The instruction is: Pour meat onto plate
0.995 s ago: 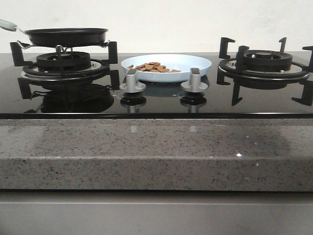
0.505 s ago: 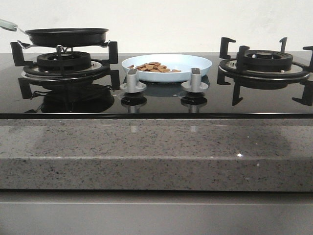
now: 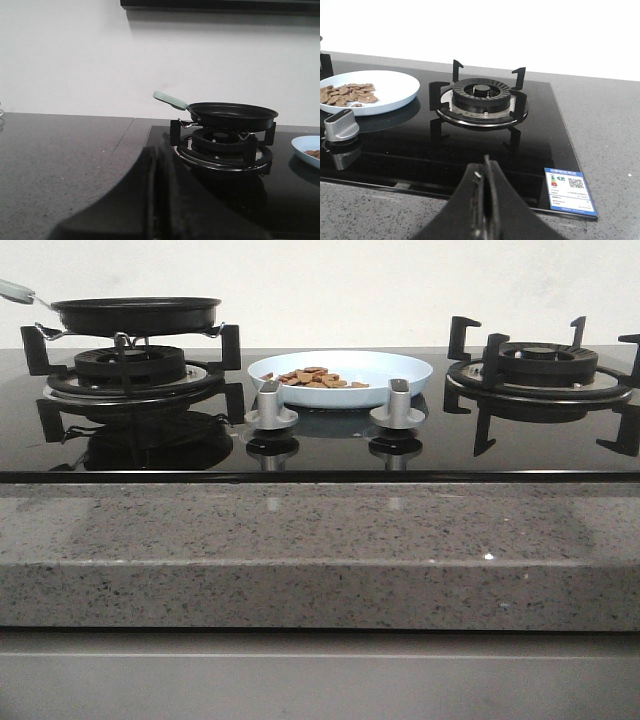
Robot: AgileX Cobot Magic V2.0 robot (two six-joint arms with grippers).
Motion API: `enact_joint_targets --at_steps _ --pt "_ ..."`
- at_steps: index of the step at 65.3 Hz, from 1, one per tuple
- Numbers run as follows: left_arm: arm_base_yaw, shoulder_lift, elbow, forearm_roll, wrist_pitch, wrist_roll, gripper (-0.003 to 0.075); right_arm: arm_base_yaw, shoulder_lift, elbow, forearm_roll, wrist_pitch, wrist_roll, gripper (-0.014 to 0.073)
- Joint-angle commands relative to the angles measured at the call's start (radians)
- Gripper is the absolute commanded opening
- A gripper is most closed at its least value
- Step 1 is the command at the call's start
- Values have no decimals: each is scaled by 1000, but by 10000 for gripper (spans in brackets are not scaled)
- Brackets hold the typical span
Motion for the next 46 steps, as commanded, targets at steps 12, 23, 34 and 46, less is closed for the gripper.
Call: enact_joint_targets --at_steps 12,23,34,46 --pt "-3 -18 7 -6 -76 -8 -20 -9 -91 124 3 -198 -9 -69" --pt "-3 -18 7 -6 -76 -8 -20 -17 -103 172 4 -248 -9 -69" --pt "-3 -18 7 -6 -76 -8 -20 -27 -103 172 4 -247 -9 -69" --pt "-3 -18 7 -6 -76 -8 -20 -27 -103 172 4 -247 -9 -69"
